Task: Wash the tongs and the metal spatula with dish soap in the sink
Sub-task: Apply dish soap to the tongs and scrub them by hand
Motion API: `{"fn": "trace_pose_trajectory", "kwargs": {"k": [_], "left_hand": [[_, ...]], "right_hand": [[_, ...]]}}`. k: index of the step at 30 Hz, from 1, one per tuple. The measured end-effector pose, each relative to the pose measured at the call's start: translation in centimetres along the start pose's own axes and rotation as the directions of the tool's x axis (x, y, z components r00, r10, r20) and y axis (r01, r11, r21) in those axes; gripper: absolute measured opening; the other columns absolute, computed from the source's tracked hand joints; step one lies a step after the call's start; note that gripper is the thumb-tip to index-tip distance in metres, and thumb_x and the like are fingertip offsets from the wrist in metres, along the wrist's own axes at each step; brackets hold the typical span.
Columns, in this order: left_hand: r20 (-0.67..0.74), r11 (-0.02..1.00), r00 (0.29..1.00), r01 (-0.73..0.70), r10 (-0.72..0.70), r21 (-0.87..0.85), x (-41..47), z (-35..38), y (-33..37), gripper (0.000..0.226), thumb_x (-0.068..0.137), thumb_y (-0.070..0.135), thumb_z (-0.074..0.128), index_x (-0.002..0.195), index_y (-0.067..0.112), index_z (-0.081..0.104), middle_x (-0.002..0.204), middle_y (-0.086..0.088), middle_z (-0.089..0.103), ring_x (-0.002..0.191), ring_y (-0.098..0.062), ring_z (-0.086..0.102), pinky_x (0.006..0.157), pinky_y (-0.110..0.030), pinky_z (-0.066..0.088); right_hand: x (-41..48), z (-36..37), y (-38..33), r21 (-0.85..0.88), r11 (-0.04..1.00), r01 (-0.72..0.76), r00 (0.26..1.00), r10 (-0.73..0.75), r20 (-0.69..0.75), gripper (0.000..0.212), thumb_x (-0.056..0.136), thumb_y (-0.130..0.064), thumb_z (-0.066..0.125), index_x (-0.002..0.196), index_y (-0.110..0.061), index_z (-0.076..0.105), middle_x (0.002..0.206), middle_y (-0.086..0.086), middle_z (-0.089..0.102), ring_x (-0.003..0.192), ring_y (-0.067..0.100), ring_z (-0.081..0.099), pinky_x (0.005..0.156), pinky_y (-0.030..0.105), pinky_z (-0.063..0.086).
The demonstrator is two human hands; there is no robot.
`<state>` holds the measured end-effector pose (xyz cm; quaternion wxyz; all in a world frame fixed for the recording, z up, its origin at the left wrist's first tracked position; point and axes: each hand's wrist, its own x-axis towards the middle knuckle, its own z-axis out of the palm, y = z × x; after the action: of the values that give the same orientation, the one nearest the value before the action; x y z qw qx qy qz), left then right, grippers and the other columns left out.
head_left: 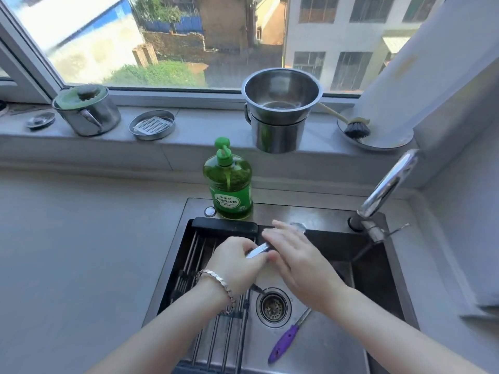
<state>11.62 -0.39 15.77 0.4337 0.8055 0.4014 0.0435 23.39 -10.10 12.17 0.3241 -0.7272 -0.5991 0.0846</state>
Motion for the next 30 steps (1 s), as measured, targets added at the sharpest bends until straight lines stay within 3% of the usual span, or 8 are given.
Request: {"fn": "trace_pose_trajectory", "kwargs": {"k": [2,5,10,15,19,24,28,30], "left_hand": [[0.015,0.999,1.000,-0.021,0.022,-0.041,-0.6,0.5,0.7,0.026,0.078,0.028,0.064,0.059,0.013,0.060,0.051,0.005,0.049,0.045,-0.009,0.044,0.049,-0.023,0.039],[0.042,0.997,0.996,-0.075,0.076,-0.016,-1.5,1.1,1.2,0.018,0.079,0.027,0.066,0.072,0.011,0.068,0.055,0.006,0.053,0.047,-0.006,0.045,0.050,-0.019,0.037],[0.078,0.993,0.991,-0.100,0.105,-0.066,-2.8,2.4,1.4,0.023,0.069,0.033,0.063,0.061,0.011,0.062,0.053,-0.003,0.057,0.049,-0.016,0.049,0.054,-0.030,0.043],[0.105,0.987,0.990,-0.076,0.091,-0.140,-3.6,3.3,1.0,0.007,0.077,0.013,0.067,0.070,0.013,0.065,0.060,-0.003,0.067,0.051,-0.009,0.061,0.052,-0.022,0.047],[0.281,0.990,0.954,-0.078,0.107,-0.115,-4.1,3.9,1.3,0.022,0.071,-0.004,0.063,0.069,0.015,0.051,0.053,0.011,0.045,0.049,-0.003,0.041,0.054,-0.019,0.039],[0.453,0.971,0.887,0.027,0.085,-0.236,-4.5,3.4,1.4,0.038,0.070,-0.007,0.069,0.092,0.021,0.056,0.061,0.012,0.045,0.055,-0.005,0.044,0.059,-0.019,0.045],[0.356,0.965,0.918,-0.092,0.178,-0.245,-4.5,3.6,2.1,0.030,0.068,-0.005,0.070,0.084,0.014,0.054,0.075,0.002,0.056,0.069,-0.008,0.054,0.066,-0.024,0.048],[0.341,0.960,0.924,-0.079,0.171,-0.267,-4.2,3.5,1.8,0.034,0.068,-0.007,0.070,0.081,0.018,0.053,0.072,0.005,0.056,0.062,0.000,0.054,0.061,-0.017,0.048]], "right_hand": [[-1.4,-0.6,1.2,-0.126,0.988,0.084,0.991,-0.070,0.115,0.064,0.098,-0.050,0.022,0.130,-0.002,0.049,0.132,0.010,0.055,0.132,0.014,0.033,0.112,0.020,0.016],[-2.4,-2.7,2.1,-0.142,0.989,-0.053,0.995,0.064,0.072,0.083,0.091,-0.066,0.014,0.137,-0.002,0.042,0.140,0.013,0.046,0.136,0.007,0.019,0.113,0.018,0.004],[-4.8,-2.0,0.7,-0.222,0.956,0.190,0.961,-0.134,0.243,0.086,0.089,-0.068,0.016,0.140,-0.001,0.035,0.147,0.012,0.037,0.140,0.020,0.022,0.116,0.033,0.011],[-6.0,-3.6,1.5,-0.198,0.978,-0.058,0.988,0.085,0.128,0.095,0.084,-0.074,0.010,0.144,-0.003,0.029,0.151,0.014,0.028,0.142,0.014,0.011,0.117,0.027,0.002],[-8.1,-1.8,-0.8,-0.154,0.970,0.191,0.942,-0.137,0.305,0.088,0.087,-0.070,0.020,0.143,-0.002,0.025,0.152,0.013,0.024,0.143,0.020,0.013,0.116,0.034,0.009],[-7.5,-3.8,1.5,-0.105,0.992,-0.066,0.986,0.081,0.143,0.090,0.088,-0.070,0.013,0.141,-0.001,0.033,0.150,0.008,0.027,0.141,0.010,0.012,0.112,0.037,0.015],[-8.7,-2.7,-1.5,-0.101,0.971,0.218,0.936,-0.179,0.303,0.084,0.091,-0.064,0.022,0.141,0.004,0.030,0.151,0.017,0.024,0.143,0.023,0.015,0.117,0.033,0.012],[-8.3,-2.9,-0.9,-0.123,0.968,0.217,0.938,-0.171,0.302,0.083,0.091,-0.063,0.021,0.142,0.002,0.030,0.152,0.016,0.022,0.143,0.024,0.017,0.118,0.031,0.009]]}}
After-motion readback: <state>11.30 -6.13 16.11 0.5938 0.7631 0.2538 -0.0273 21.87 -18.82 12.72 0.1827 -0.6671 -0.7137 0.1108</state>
